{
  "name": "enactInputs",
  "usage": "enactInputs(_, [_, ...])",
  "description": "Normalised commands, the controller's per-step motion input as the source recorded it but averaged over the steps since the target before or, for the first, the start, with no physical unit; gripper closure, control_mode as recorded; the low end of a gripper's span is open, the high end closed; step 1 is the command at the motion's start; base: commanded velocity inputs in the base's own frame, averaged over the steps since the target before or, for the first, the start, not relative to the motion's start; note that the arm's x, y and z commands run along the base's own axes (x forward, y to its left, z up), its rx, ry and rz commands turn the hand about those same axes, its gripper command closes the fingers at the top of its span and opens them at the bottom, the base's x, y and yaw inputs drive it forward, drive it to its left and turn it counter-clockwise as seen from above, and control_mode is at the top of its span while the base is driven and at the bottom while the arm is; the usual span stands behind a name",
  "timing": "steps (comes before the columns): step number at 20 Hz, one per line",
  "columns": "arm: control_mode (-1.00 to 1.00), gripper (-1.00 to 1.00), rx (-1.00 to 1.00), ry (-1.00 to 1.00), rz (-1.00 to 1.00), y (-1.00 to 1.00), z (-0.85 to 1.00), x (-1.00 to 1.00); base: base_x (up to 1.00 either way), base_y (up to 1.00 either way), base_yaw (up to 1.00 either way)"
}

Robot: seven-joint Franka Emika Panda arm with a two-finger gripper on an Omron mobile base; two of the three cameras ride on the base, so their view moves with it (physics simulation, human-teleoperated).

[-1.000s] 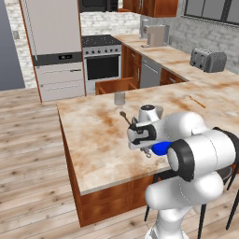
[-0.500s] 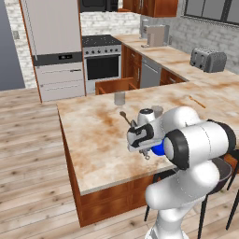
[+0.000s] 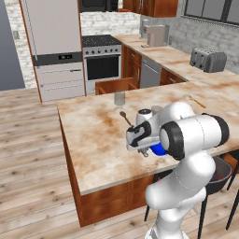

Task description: Take the tongs from the drawer on the right and place them on the dining counter next to the tray containing the hot dog.

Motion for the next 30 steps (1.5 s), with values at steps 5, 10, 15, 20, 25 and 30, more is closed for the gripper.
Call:
enactInputs(5, [-1.0, -1.0, 0.0, 0.0, 0.0, 0.0, -0.23, 0.03, 0.0, 0.0, 0.0])
enactInputs(10, [-1.0, -1.0, 0.0, -0.01, 0.0, 0.0, -0.08, 0.0, 0.0, 0.0, 0.0])
enactInputs(15, [-1.0, -1.0, 0.0, -0.15, 0.0, 0.0, 0.13, -0.11, 0.0, 0.0, 0.0])
enactInputs(20, [-1.0, -1.0, 0.0, -0.22, 0.0, -0.01, 0.49, -0.32, 0.0, 0.0, 0.0])
enactInputs(25, [-1.0, -1.0, 0.0, -0.22, 0.0, -0.03, 0.65, -0.44, 0.0, 0.0, 0.0])
enactInputs(30, [-1.0, -1.0, 0.05, -0.13, 0.0, -0.2, 0.88, -0.23, 0.0, 0.0, 0.0])
